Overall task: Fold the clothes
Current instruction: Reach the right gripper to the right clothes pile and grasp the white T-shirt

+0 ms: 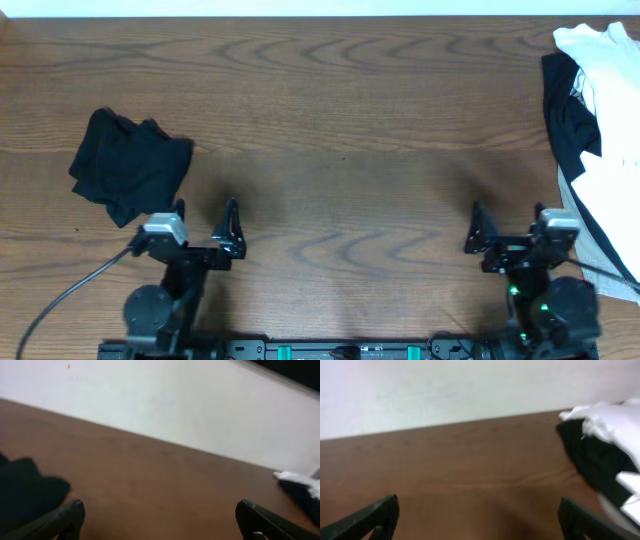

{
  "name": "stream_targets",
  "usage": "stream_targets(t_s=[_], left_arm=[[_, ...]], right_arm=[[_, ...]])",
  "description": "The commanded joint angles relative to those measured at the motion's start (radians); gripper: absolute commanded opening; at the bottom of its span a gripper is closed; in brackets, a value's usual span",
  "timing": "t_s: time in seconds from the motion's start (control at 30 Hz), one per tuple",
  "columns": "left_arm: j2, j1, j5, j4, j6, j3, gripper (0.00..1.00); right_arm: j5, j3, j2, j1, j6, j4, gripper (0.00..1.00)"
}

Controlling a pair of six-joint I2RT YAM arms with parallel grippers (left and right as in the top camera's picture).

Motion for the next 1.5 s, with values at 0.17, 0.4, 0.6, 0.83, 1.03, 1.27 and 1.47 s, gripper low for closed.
stream_targets(t_s=[0.17,0.4,0.6,0.83,1.03,1.27,1.47], left_arm=[[0.307,0.004,0.017,-0.214,-0.015,0.326,0.98],[0.606,0.004,0.017,-0.542,0.051,0.604,0.98],[0.795,0.004,0.010,-0.780,0.075,0.723,0.98],[0.883,0.004,0.018,-0.810,0.074,0.723,0.98],[0.894,0.004,0.018,-0.810,0.074,0.723,0.98],[0.894,0.004,0.018,-0.810,0.074,0.723,0.98],[0.894,0.004,0.018,-0.811,0.074,0.723,0.98]], right_arm=[[0.126,0.298,0.314,-0.004,-0.010,-0.190,0.99],[0.082,0.479,0.640,-0.019,-0.092,-0.335,0.99],[0.112,0.537,0.816,-0.049,-0.164,-0.256,0.99],[0.132,0.537,0.988,-0.350,-0.152,-0.172,0.99],[0.114,0.537,1.168,-0.620,-0.047,-0.112,0.90],[0.074,0.537,1.359,-0.745,-0.035,-0.088,0.75],[0.072,0.537,1.439,-0.794,-0.018,-0.029,0.75]])
